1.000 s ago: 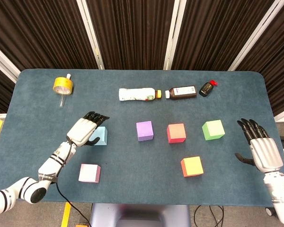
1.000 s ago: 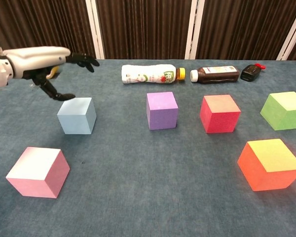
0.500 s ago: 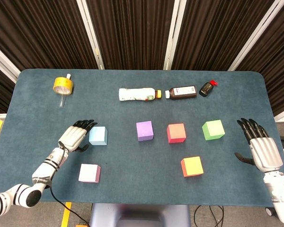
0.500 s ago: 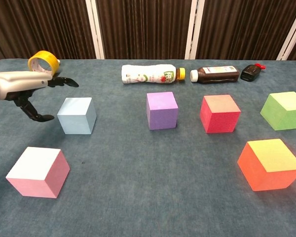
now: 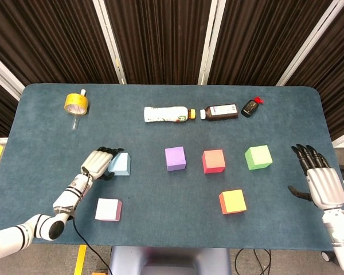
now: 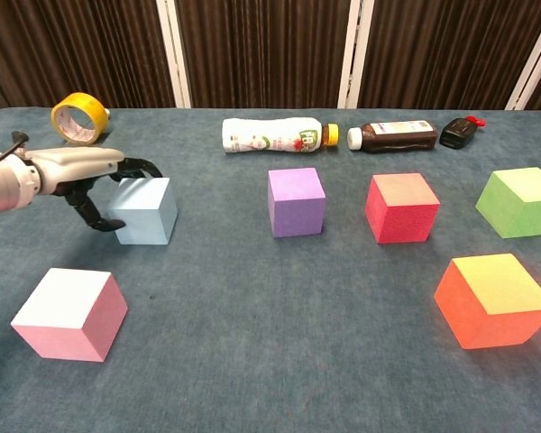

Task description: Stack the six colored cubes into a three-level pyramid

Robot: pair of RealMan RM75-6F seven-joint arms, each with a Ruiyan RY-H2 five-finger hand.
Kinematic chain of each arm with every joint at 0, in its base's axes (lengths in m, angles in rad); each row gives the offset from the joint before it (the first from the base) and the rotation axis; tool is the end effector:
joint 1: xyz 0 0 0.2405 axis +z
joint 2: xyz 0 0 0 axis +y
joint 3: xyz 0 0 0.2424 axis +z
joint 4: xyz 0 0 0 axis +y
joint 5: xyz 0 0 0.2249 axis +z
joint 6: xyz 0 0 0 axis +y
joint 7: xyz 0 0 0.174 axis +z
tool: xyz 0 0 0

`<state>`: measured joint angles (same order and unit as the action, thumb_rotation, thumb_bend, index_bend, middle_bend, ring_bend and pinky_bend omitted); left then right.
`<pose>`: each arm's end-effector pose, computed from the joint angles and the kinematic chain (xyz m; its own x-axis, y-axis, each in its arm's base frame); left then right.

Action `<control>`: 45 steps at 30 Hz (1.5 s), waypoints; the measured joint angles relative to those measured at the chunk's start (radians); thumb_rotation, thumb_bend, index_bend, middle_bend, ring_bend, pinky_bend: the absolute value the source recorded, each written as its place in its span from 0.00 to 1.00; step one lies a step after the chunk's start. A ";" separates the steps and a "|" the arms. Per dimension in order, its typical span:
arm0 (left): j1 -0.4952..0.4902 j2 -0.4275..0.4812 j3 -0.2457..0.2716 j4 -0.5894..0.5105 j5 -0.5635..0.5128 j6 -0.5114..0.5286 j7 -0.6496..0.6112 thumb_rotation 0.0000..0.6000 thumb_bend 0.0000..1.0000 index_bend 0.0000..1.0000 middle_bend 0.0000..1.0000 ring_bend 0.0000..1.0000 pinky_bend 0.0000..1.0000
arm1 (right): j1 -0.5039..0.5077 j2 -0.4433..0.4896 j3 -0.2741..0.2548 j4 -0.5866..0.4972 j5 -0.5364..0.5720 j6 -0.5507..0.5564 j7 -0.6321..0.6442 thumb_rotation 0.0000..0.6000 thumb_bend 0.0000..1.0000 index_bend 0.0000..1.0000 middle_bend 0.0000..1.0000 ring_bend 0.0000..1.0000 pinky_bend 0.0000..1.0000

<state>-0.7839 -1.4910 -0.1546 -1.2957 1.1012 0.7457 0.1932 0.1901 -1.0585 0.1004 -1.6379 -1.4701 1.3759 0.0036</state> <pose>-0.1835 0.4005 -0.0323 0.5017 0.3696 0.7821 0.8579 -0.3285 -0.3951 -0.2864 -0.2536 0.1493 0.4190 -0.0145 0.9079 -0.9056 -0.0789 0.4167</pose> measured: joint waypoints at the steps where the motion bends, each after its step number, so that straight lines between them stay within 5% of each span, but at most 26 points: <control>1: -0.002 -0.012 -0.003 0.013 0.008 0.009 -0.009 1.00 0.37 0.31 0.40 0.36 0.30 | -0.001 0.001 0.000 0.000 0.001 0.002 0.000 1.00 0.26 0.03 0.15 0.08 0.26; 12: -0.085 -0.110 -0.040 0.083 0.066 -0.005 -0.054 1.00 0.36 0.30 0.39 0.36 0.31 | -0.017 0.010 0.000 -0.005 0.021 0.016 -0.003 1.00 0.26 0.03 0.15 0.08 0.26; 45: -0.254 -0.257 -0.090 0.219 -0.101 -0.088 0.076 1.00 0.37 0.26 0.36 0.35 0.29 | -0.053 0.009 0.005 0.036 0.054 0.038 0.046 1.00 0.26 0.03 0.15 0.08 0.26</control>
<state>-1.0380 -1.7475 -0.2443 -1.0765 1.0001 0.6573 0.2695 0.1371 -1.0499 0.1058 -1.6021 -1.4165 1.4139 0.0493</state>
